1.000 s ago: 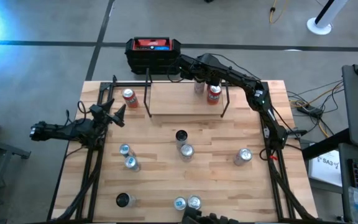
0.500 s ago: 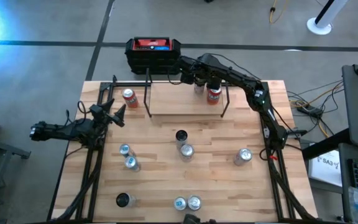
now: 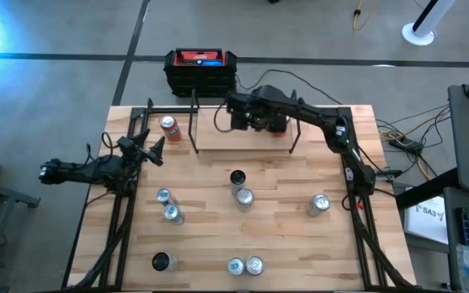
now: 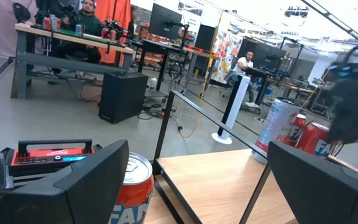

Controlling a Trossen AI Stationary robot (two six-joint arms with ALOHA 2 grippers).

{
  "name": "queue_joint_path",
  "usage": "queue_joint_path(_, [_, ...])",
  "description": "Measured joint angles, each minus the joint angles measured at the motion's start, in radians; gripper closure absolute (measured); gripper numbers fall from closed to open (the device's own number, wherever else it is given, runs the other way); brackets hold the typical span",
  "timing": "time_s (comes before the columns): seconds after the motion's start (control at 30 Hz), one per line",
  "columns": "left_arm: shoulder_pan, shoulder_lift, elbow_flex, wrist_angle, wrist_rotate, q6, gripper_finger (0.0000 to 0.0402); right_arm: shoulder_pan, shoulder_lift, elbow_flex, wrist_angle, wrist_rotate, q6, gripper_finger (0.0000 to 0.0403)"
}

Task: Place canned beverage on shelf
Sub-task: Put the top white pink soda can on the shelf aligned with the other white pink soda can

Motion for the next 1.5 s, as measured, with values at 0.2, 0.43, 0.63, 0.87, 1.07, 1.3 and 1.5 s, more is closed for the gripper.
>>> queue_joint_path(0.2, [0.000, 0.000, 0.000, 0.000, 0.000, 0.000, 0.0033, 0.109, -0.019, -0.002, 0.000, 0.021, 0.009, 0.0076])
queue_joint_path(0.43, [0.000, 0.000, 0.000, 0.000, 0.000, 0.000, 0.0033, 0.236, -0.027, -0.013, 0.001, 0.026, 0.054, 0.0076])
queue_joint_path(0.63, [0.000, 0.000, 0.000, 0.000, 0.000, 0.000, 0.0033, 0.344, -0.072, -0.042, 0.000, 0.082, 0.146, 0.0076])
queue_joint_path(0.87, [0.000, 0.000, 0.000, 0.000, 0.000, 0.000, 0.0033, 0.425, -0.118, -0.129, -0.001, 0.105, 0.247, 0.0076])
queue_joint_path(1.07, [0.000, 0.000, 0.000, 0.000, 0.000, 0.000, 0.0033, 0.448, -0.120, -0.138, 0.039, 0.105, 0.318, 0.0077])
queue_joint_path(1.3, [0.000, 0.000, 0.000, 0.000, 0.000, 0.000, 0.0033, 0.453, -0.116, -0.138, 0.171, 0.104, 0.186, 0.0077])
queue_joint_path(1.5, [0.000, 0.000, 0.000, 0.000, 0.000, 0.000, 0.0033, 0.454, -0.092, -0.140, 0.224, 0.053, 0.016, 0.0076])
